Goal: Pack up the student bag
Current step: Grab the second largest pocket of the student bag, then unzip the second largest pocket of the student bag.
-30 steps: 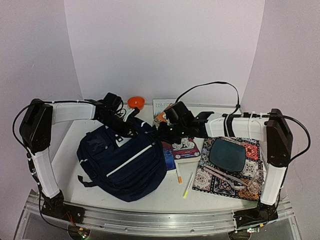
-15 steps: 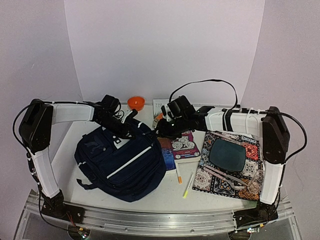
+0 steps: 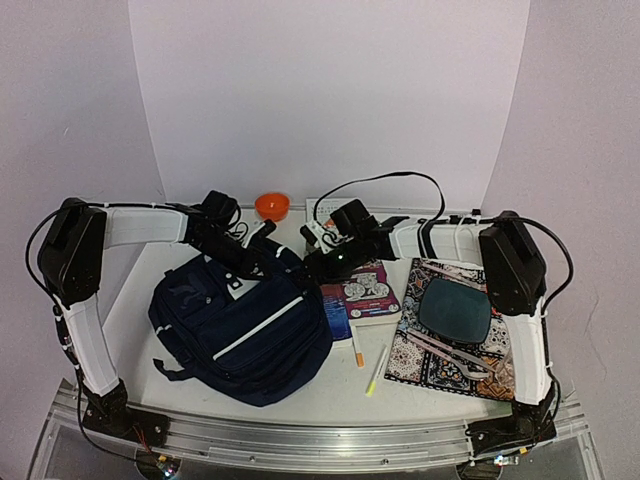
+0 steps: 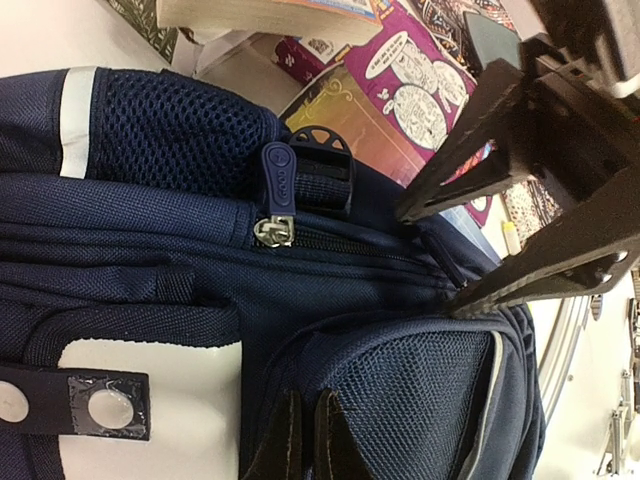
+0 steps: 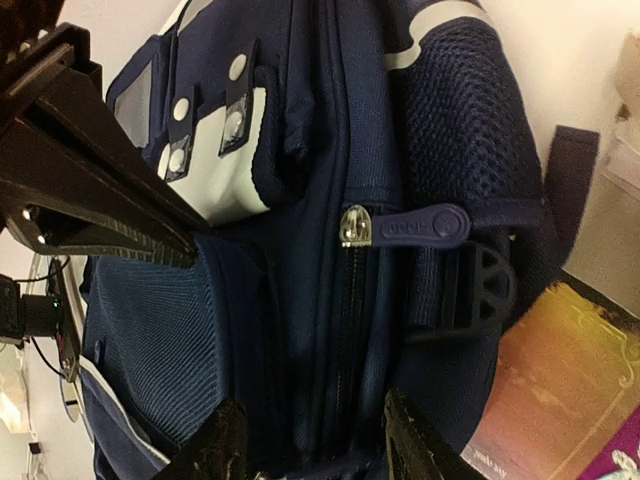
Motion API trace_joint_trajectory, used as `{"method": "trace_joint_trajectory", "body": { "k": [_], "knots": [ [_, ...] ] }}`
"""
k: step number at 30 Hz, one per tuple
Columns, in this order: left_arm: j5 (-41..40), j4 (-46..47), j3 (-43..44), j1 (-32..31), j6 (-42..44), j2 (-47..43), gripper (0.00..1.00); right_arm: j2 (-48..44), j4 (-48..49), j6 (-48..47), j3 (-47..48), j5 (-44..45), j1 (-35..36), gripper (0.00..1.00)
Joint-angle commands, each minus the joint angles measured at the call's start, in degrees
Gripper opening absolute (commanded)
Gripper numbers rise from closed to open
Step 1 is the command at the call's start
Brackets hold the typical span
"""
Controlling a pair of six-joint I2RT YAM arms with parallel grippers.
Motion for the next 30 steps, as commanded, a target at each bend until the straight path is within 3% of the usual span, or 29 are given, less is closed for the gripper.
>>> {"method": "trace_joint_trajectory", "body": {
  "k": [1, 23, 30],
  "knots": [
    [3.5, -1.5, 0.2, -0.2, 0.8, -2.5, 0.0, 2.6, -0.3, -3.8, 4.2, -7.5, -0.1, 0.5],
    [-2.3, -4.2, 3.9, -0.2, 4.1, -1.4, 0.0, -1.6, -0.4, -11.8, -6.9, -24.1, -1.6, 0.46],
    [-2.6, -4.9, 4.0, -0.2, 4.5, -1.6, 0.0, -1.9, -0.4, -13.3, -7.1, -27.3, -1.6, 0.39]
  ]
}}
